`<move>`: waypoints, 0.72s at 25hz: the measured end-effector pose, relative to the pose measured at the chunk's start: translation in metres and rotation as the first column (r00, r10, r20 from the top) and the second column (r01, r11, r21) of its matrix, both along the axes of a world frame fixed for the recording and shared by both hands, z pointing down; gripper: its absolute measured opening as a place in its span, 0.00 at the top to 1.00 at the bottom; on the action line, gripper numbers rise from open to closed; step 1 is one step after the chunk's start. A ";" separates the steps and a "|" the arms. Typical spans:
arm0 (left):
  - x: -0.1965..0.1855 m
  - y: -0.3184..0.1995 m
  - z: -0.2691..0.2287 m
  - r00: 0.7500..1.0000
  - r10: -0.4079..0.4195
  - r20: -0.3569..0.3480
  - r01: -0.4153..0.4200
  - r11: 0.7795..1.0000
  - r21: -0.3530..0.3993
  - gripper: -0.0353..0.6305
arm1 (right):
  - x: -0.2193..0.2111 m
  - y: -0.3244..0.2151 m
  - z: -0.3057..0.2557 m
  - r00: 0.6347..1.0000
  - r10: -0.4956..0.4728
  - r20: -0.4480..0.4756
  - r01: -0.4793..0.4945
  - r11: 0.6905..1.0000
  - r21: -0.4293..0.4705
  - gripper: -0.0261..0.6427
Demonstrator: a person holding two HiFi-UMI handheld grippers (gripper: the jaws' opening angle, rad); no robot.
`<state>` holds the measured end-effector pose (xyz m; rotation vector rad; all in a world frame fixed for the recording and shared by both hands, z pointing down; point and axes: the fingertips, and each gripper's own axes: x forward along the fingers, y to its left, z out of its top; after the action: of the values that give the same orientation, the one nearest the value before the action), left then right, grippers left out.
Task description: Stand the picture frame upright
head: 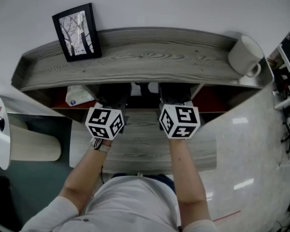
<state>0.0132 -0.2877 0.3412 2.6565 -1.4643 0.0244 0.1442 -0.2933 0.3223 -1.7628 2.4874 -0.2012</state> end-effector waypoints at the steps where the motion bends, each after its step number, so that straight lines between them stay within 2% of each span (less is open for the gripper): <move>1: 0.000 -0.001 -0.001 1.000 0.001 -0.001 -0.001 1.000 0.002 0.78 | 0.000 -0.001 -0.001 1.000 0.000 0.003 0.000 1.000 0.004 0.84; 18: 0.002 -0.008 0.001 1.000 -0.016 0.016 0.015 0.999 0.045 0.78 | 0.001 -0.005 0.003 1.000 0.009 -0.010 -0.009 1.000 0.028 0.84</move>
<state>0.0155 -0.2960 0.3418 2.6865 -1.5081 0.0120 0.1452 -0.2984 0.3253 -1.7682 2.4762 -0.1571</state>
